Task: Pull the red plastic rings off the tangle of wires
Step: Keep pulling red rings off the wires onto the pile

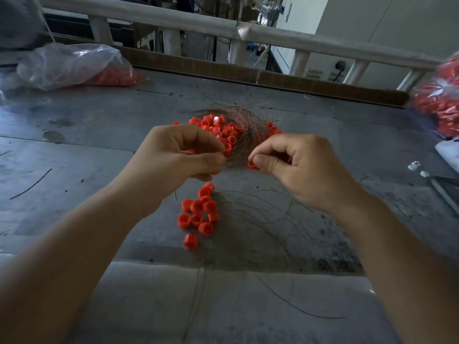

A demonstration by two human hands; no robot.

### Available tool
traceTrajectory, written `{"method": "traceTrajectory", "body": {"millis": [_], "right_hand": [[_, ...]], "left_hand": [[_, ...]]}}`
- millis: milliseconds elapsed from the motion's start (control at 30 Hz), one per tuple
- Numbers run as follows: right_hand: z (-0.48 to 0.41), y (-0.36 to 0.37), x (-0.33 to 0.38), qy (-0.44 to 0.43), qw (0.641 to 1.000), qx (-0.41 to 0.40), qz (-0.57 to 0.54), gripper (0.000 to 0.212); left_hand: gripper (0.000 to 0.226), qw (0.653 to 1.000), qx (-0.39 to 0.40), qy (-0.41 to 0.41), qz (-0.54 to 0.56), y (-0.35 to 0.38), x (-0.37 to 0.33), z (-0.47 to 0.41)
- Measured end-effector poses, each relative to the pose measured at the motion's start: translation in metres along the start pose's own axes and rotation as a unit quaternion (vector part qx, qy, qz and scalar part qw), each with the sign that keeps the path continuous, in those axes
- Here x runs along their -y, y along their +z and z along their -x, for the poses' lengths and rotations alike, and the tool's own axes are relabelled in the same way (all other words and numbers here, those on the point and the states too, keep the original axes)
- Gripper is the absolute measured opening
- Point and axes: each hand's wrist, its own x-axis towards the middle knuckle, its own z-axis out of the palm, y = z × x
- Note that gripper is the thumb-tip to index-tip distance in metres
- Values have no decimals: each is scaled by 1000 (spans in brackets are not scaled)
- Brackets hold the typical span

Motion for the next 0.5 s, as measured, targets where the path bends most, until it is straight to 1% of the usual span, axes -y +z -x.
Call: {"method": "traceTrajectory", "body": {"millis": [67, 100, 200, 267, 333, 367, 433, 500], "right_hand": [[0, 4, -3, 27, 997, 66, 30, 8], [0, 6, -4, 34, 994, 97, 47, 8], [1, 12, -4, 45, 982, 162, 85, 11], [2, 14, -5, 52, 979, 174, 95, 10], [1, 16, -6, 56, 977, 178, 105, 10], [1, 16, -7, 56, 977, 179, 106, 10], [1, 17, -8, 57, 976, 180, 108, 11], [0, 15, -9, 59, 978, 171, 106, 15]], "left_hand": [[18, 990, -18, 0, -139, 0, 5, -2], [18, 985, -17, -10, -173, 0, 8, -3], [13, 976, -23, -40, -212, -1, 15, -4], [9, 970, -52, -40, -234, -3, 19, -8], [16, 953, -96, -13, -286, -5, 24, -13], [16, 944, -111, 2, -312, -5, 26, -15], [12, 924, -124, 30, -361, -6, 30, -19], [22, 907, -117, 46, -402, -6, 37, -24]]}}
